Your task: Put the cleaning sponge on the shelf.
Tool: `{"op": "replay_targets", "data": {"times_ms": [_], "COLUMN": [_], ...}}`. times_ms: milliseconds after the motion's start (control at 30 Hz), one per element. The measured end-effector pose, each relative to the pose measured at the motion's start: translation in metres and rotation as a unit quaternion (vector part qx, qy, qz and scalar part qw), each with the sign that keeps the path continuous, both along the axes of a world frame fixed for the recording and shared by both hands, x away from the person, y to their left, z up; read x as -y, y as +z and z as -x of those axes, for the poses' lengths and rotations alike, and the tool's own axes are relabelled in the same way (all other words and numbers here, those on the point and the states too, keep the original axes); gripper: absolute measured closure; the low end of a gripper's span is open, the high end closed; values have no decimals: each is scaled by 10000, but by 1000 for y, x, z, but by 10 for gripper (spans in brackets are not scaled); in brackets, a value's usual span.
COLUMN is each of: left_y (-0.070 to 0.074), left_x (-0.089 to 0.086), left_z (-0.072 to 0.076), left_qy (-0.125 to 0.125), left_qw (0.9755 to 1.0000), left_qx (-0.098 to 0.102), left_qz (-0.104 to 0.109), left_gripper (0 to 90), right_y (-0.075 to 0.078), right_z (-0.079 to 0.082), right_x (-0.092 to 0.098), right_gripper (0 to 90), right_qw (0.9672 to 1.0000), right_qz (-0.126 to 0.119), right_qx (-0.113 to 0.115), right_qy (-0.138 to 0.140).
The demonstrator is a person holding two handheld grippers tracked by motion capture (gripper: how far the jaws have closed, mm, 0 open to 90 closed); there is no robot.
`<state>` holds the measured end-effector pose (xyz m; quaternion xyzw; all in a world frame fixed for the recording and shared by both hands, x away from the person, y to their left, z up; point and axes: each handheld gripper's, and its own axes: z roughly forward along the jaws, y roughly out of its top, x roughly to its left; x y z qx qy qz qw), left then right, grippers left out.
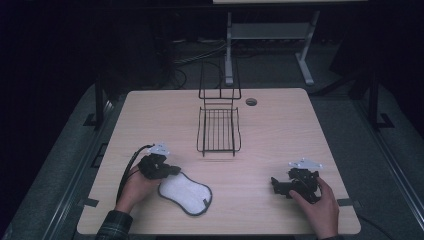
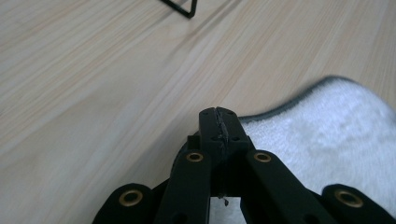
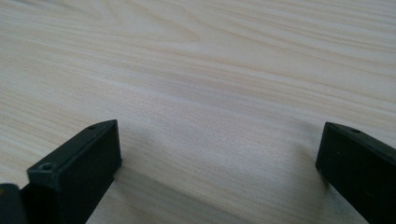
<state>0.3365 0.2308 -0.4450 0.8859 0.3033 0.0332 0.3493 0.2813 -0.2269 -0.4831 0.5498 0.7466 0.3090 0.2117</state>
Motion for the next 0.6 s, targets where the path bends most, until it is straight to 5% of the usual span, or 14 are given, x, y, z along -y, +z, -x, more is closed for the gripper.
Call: {"op": "replay_targets", "data": {"times_ms": [400,600], "left_y": [2,12], "left_x": [-29,-20], "left_z": [28,31], "left_qy": [167,71], "left_qw": [9999,9993], "left_qx": [-9,114], "left_qz": [-12,336], "left_gripper": [897,897], "right_y": [0,0], "right_z": [0,0], "right_x": [0,0], "right_gripper": [0,0], "right_qw": [10000,10000], "right_qz": [-2,-5], "right_qx": [-1,-1], "right_qy": [3,-4]}}
